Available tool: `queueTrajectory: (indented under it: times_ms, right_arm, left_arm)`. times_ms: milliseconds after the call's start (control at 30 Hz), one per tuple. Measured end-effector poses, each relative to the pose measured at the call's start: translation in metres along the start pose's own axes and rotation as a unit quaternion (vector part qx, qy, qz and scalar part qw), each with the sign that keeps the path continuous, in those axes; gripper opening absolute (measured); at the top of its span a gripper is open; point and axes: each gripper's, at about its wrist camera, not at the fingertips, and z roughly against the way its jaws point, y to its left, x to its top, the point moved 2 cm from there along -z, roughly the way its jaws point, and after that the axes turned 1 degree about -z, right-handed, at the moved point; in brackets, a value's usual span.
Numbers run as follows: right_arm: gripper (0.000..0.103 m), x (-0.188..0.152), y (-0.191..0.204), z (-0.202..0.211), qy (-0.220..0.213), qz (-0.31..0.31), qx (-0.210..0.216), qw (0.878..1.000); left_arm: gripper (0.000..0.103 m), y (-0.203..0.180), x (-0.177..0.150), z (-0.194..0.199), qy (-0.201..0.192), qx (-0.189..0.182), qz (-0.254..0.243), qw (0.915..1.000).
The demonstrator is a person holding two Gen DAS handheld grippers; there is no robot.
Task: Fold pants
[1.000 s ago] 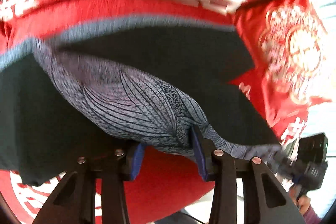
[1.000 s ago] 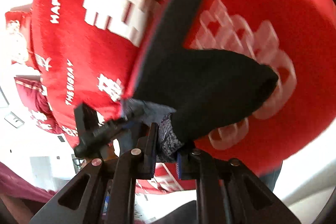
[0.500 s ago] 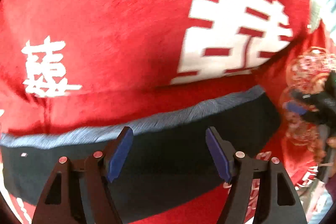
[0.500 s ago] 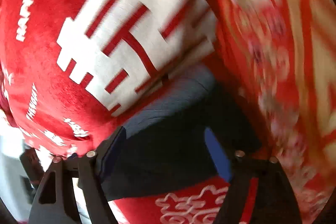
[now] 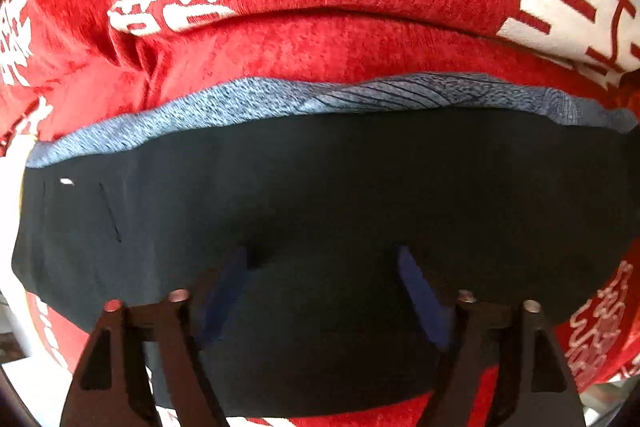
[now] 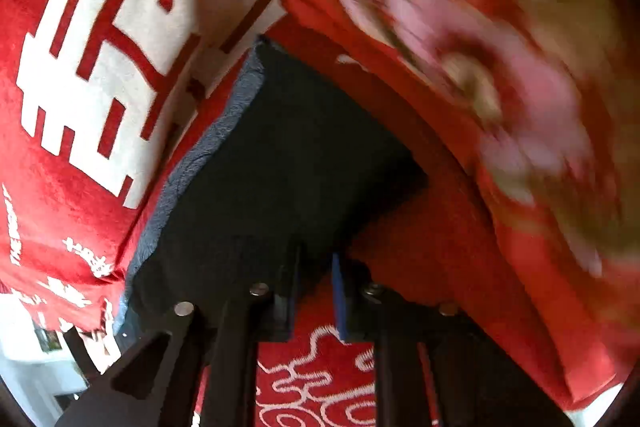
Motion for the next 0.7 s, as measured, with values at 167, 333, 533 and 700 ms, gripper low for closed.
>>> queueTrajectory:
  times_ms: [167, 333, 533, 700]
  right_arm:
    - [0.024, -0.013, -0.011, 0.011, 0.018, 0.006, -0.049, 0.999]
    - [0.029, -0.012, 0.038, 0.050, -0.047, 0.123, -0.048, 0.990]
    - [0.039, 0.046, 0.082, 0.008, -0.055, 0.173, -0.038, 0.983]
    - [0.022, 0.071, 0.053, -0.014, -0.043, 0.134, -0.075, 0.987]
  left_arm:
    - [0.084, 0.005, 0.004, 0.000, 0.016, -0.004, 0.010, 0.9998]
    - [0.084, -0.003, 0.023, 0.016, -0.015, -0.020, 0.006, 0.9997]
    - [0.084, -0.023, 0.036, -0.007, -0.014, -0.012, 0.006, 0.9998]
    - [0.103, -0.021, 0.028, -0.018, -0.009, -0.016, 0.028, 0.9994]
